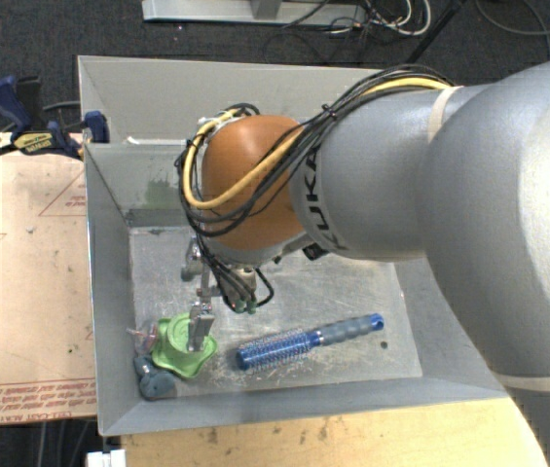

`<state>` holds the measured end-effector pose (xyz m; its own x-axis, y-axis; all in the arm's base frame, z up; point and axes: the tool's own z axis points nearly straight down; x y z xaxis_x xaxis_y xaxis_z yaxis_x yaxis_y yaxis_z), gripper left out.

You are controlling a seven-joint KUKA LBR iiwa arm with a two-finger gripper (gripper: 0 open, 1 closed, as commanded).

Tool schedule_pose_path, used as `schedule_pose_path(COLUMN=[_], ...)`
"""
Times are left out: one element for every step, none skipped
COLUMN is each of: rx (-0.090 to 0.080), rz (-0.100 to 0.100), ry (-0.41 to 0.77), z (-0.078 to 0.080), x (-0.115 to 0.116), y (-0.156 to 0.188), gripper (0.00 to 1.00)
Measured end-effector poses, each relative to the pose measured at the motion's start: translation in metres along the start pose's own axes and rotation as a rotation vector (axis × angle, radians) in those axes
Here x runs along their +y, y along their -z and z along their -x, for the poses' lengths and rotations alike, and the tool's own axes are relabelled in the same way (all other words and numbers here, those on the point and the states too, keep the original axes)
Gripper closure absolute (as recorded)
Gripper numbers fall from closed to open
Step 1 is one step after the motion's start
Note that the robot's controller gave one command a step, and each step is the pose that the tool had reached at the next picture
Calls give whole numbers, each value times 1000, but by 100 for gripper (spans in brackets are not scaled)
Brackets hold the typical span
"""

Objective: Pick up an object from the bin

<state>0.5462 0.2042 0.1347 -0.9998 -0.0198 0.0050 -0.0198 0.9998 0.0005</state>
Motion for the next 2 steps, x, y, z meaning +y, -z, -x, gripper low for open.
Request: schedule_pose_path(rx=[-17, -16], rz=[7, 7], ry=[-35, -52], z=[-6, -7], x=[3, 3], y=[-8, -10], gripper=[0, 0])
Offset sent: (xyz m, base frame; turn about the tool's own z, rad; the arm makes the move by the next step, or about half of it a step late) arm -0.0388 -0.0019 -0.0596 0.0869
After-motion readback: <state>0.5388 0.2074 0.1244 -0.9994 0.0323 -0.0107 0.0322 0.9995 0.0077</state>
